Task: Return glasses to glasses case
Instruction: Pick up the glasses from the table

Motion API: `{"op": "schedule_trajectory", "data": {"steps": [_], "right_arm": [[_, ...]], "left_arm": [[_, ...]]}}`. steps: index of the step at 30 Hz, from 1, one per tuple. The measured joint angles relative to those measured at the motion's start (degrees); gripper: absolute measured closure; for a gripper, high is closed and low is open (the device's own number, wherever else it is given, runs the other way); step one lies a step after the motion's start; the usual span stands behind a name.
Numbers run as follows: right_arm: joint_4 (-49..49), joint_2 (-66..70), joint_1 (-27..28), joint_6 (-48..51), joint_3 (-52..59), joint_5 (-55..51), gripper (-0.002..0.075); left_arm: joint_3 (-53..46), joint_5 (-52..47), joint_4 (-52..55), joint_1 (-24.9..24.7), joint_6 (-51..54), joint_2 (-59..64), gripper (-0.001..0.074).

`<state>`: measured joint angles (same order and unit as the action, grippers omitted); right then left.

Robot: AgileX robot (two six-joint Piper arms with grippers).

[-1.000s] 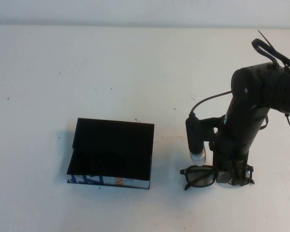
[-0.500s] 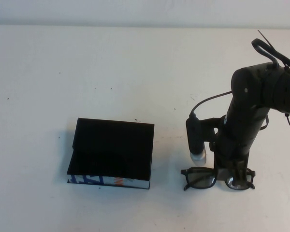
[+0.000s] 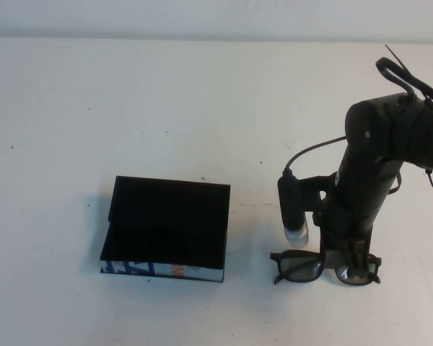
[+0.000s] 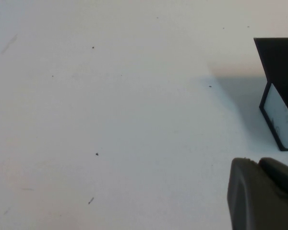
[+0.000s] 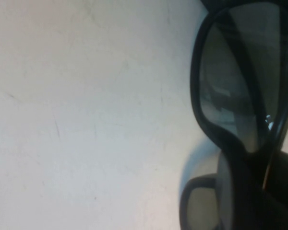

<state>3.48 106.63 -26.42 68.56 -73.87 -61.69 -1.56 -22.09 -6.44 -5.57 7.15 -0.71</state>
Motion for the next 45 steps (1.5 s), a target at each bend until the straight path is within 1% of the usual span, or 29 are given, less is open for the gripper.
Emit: {"op": "schedule_trajectory", "data": {"steps": [6,12,15,33,36,40,41,45], "right_arm": [[0.0,0.0,0.0,0.0,0.0,-0.1,0.0623],[0.0,0.0,0.0,0.0,0.0,-0.1,0.0550],[0.0,0.0,0.0,-0.1,0.0,-0.1,0.0536],[-0.4,1.6,0.0,-1.3,0.0,0.8,0.0531],[-0.5,1.6,0.0,-1.3,0.0,0.1,0.0552],[-0.8,1.6,0.0,-1.7,0.0,-1.8,0.0662],[-0.9,1.5,0.0,-2.4,0.0,-2.3,0.0671],[-2.3,0.1,-0.7,-6.8,-0.3,-4.0,0.0671]], "left_arm": [[0.0,0.0,0.0,0.0,0.0,0.0,0.0738],[0.0,0.0,0.0,0.0,0.0,0.0,0.0738],[0.0,0.0,0.0,0.0,0.0,0.0,0.0738],[0.0,0.0,0.0,0.0,0.0,0.0,0.0738],[0.0,0.0,0.0,0.0,0.0,0.0,0.0738],[0.0,0.0,0.0,0.0,0.0,0.0,0.0738],[0.0,0.0,0.0,0.0,0.0,0.0,0.0738],[0.0,0.0,0.0,0.0,0.0,0.0,0.0738]]}}
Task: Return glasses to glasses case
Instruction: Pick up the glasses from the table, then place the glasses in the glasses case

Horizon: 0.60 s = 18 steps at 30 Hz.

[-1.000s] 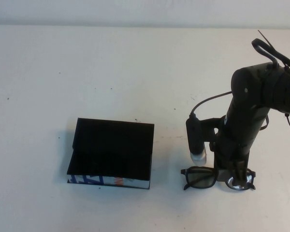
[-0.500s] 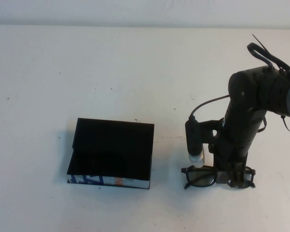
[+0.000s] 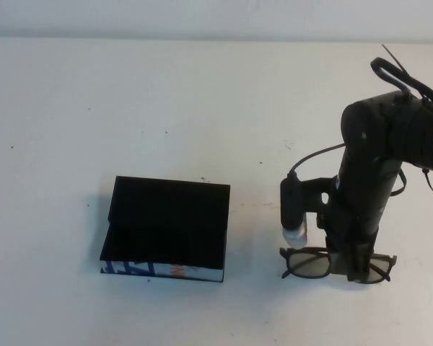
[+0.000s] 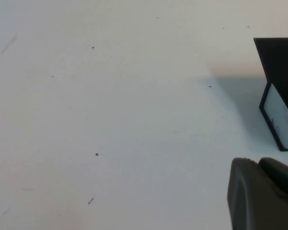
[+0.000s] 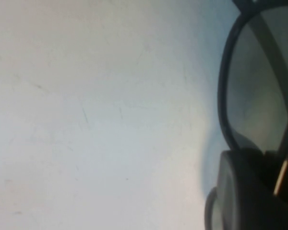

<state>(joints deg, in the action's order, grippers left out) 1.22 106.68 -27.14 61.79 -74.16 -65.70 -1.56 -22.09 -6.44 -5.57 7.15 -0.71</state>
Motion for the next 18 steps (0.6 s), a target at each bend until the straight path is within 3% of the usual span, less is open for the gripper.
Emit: {"op": "schedule_trajectory", "data": {"steps": [9,18], "right_arm": [[-0.4,-0.3,-11.3,-8.6,-17.6,-3.7,0.0672],[0.2,14.0,-19.0,-12.3,-36.0,-4.4,0.0672]], "left_arm": [[0.0,0.0,0.0,0.0,0.0,0.0,0.0738],[0.0,0.0,0.0,0.0,0.0,0.0,0.0738]]}}
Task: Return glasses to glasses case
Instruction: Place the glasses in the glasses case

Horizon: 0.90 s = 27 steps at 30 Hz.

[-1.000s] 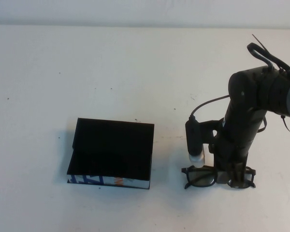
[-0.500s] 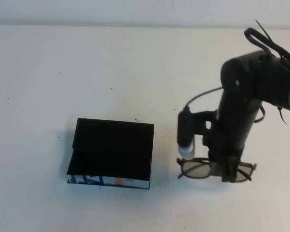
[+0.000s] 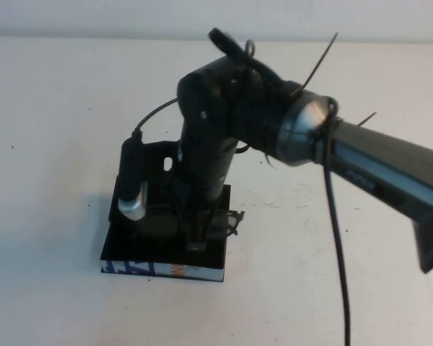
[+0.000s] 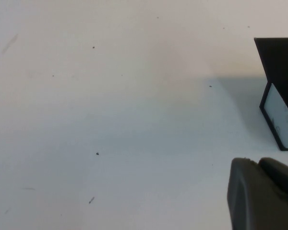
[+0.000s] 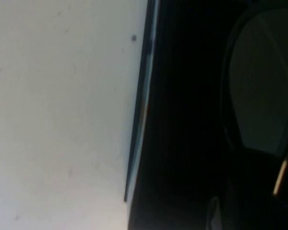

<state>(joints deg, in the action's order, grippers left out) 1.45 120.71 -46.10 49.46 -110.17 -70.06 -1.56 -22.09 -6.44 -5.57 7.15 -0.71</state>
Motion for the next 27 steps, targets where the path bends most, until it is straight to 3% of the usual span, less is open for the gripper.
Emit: {"op": "schedule_trajectory", "data": {"steps": [7,27], "right_arm": [[0.8,6.5,-1.1,-1.4,-7.1,-0.2,0.0672],[2.4,9.8,-1.3,-5.2,-8.8,-0.7,0.0678]], "left_arm": [[0.0,0.0,0.0,0.0,0.0,0.0,0.0738],[0.0,0.0,0.0,0.0,0.0,0.0,0.0738]]}}
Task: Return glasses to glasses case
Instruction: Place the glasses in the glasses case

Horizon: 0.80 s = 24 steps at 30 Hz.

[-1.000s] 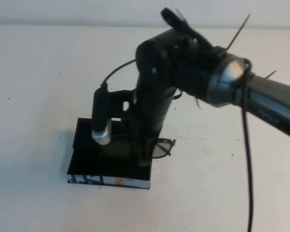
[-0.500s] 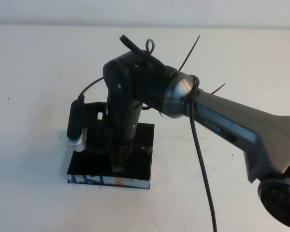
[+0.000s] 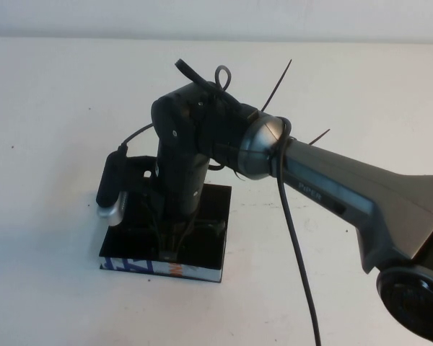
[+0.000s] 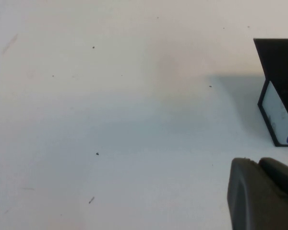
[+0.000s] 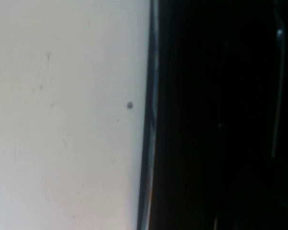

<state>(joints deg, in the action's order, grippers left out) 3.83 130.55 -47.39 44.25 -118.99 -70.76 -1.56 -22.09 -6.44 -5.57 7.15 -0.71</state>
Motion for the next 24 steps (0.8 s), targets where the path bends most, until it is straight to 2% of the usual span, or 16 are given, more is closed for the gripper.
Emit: {"op": "schedule_trajectory", "data": {"steps": [10,24], "right_arm": [[0.6,0.0,-0.1,-7.8,-0.9,0.1,0.0680],[1.6,-1.3,-0.7,-9.9,-1.0,0.1,0.0680]], "left_arm": [[0.0,0.0,0.0,0.0,0.0,0.0,0.0738],[0.0,0.0,0.0,0.0,0.0,0.0,0.0738]]}}
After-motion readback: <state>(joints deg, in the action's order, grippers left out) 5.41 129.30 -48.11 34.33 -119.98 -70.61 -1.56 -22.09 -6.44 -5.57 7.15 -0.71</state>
